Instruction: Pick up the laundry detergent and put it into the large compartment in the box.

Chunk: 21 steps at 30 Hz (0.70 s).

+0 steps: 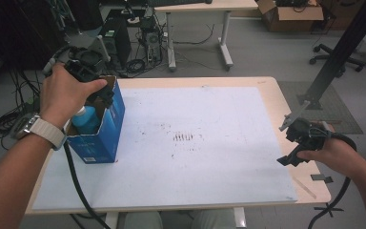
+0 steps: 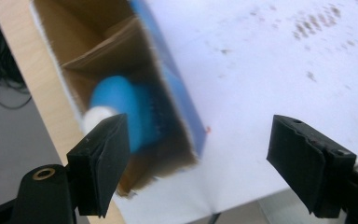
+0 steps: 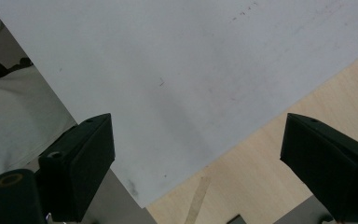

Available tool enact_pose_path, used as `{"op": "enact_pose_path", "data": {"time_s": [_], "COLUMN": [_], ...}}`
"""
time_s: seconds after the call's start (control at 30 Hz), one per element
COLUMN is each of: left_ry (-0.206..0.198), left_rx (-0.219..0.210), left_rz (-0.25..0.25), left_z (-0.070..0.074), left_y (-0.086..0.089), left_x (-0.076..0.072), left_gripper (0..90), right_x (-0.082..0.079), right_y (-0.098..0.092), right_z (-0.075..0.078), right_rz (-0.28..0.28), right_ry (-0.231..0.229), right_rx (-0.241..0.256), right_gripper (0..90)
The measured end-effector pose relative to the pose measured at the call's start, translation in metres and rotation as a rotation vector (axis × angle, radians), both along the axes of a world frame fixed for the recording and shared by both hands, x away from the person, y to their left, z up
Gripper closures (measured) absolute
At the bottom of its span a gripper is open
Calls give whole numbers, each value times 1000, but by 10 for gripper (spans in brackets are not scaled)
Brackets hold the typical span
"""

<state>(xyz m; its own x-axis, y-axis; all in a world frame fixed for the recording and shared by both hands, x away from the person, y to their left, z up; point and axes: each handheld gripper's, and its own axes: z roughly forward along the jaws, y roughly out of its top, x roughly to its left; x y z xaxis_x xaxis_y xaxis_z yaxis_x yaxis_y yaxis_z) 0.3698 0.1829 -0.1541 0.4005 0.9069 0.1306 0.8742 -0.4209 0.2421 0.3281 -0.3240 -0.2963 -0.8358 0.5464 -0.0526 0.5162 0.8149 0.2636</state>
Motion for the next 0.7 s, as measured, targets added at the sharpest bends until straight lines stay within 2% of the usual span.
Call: {"op": "enact_pose_path", "data": {"time_s": [0.13, 0.27, 0.57, 0.7], "left_ry": [31, 24, 40, 31], "left_rx": [-10, -15, -40, -56], "left_rz": [-69, -112, -183, -228], "left_z": [5, 8, 10, 12], "left_y": [-19, -32, -55, -64], "left_x": [-13, -24, -40, -46], "left_gripper": [216, 209, 57, 42], "right_x": [-2, -4, -9, -9], "right_y": [-1, -1, 0, 2], "right_z": [1, 3, 6, 7], "right_rz": [-2, -5, -1, 1], "right_ry": [-4, -11, -21, -21], "right_rx": [2, 6, 15, 13], "right_gripper": [97, 97, 97, 97]}}
